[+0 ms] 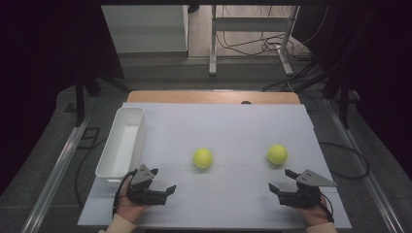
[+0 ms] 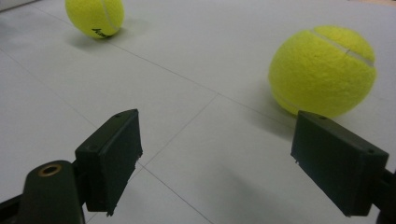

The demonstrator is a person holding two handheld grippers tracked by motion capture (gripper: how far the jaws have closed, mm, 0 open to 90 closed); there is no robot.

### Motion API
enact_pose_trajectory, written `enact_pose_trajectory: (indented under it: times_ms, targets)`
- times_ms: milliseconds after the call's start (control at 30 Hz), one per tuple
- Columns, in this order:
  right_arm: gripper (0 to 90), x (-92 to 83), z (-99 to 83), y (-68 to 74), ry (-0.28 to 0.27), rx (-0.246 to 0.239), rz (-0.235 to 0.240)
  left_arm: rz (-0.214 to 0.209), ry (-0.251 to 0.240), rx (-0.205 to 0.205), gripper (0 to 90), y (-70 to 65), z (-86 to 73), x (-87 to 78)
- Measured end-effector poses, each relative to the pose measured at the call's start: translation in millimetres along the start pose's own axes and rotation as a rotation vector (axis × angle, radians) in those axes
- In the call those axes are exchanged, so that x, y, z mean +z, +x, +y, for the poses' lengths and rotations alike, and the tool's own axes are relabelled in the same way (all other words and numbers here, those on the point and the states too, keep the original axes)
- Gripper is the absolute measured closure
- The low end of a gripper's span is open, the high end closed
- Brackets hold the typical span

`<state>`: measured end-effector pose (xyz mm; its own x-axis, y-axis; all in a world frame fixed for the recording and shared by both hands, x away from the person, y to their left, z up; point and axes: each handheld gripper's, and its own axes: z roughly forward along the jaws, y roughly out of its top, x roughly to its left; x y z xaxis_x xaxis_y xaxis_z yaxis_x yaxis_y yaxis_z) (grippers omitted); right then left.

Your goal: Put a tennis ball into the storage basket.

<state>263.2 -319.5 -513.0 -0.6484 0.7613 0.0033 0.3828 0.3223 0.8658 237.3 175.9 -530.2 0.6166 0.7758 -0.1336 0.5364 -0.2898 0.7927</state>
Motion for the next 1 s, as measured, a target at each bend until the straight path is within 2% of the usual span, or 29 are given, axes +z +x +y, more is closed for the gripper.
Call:
enact_pose_trajectory:
  times_ms: [500,867,1000]
  targets:
    - [16.5,1.2,0.4,0.8,0.0,-0.013,-0.008,-0.009,-0.015,0.014,7.9,-6.4,9.0,0.5]
    - [16.4,2.3,1.1,1.5,0.001,-0.015,-0.007,-0.024,-0.01,0.035,8.0,-14.1,21.0,8.4]
    - [16.5,3.0,1.2,1.6,0.003,-0.015,-0.011,-0.022,0.001,0.022,8.1,-12.8,24.9,11.8]
